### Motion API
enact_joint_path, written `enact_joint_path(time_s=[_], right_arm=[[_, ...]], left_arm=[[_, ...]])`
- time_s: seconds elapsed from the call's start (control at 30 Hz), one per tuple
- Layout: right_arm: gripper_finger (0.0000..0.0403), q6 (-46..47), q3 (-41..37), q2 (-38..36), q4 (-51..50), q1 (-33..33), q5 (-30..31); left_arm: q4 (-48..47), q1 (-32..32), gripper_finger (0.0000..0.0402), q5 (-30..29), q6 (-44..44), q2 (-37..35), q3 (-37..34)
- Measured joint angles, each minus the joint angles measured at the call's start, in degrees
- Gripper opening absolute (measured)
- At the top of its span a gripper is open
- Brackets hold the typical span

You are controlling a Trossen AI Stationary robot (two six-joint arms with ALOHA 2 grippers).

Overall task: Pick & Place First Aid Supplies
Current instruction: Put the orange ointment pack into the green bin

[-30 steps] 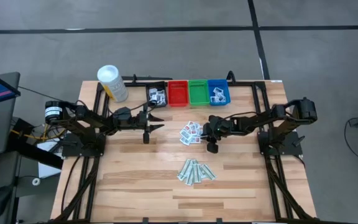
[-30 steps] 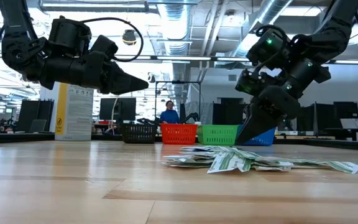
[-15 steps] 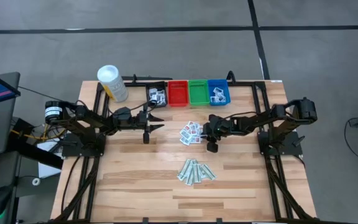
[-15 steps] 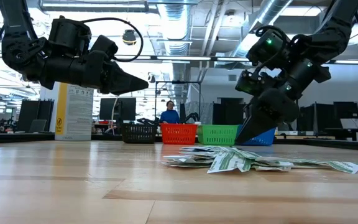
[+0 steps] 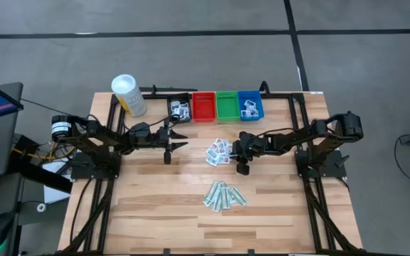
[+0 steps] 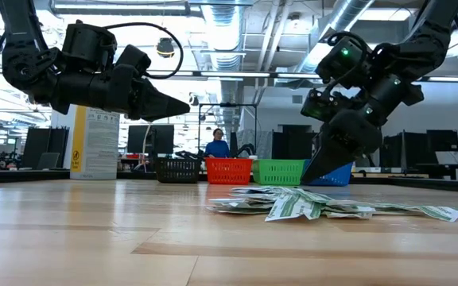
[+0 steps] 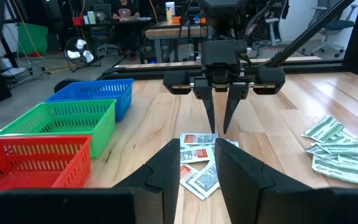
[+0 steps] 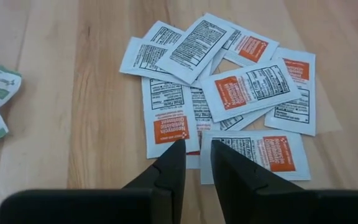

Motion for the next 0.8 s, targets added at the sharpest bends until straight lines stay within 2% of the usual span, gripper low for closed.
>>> enact_joint_path(time_s=[0.23,0.43,0.57,0.8], right_arm=[[0.0071,-0.17,0.00,0.00,0.02,0.12,0.79],[0.0076,-0.18,0.00,0.00,-0.07,1.25,6.59],[0.0103,0.28,0.00,0.00,-0.11,1.25,7.54],[0.0173,0.44,0.00,0.00,-0.21,1.64,7.31]], left_arm=[[0.00,0.00,0.0102,0.00,0.00,0.00,0.00],[0.00,0.00,0.0102,0.00,0.00,0.00,0.00],[0.00,0.00,0.0102,0.00,0.00,0.00,0.00],[0.00,0.00,0.0102,0.00,0.00,0.00,0.00]])
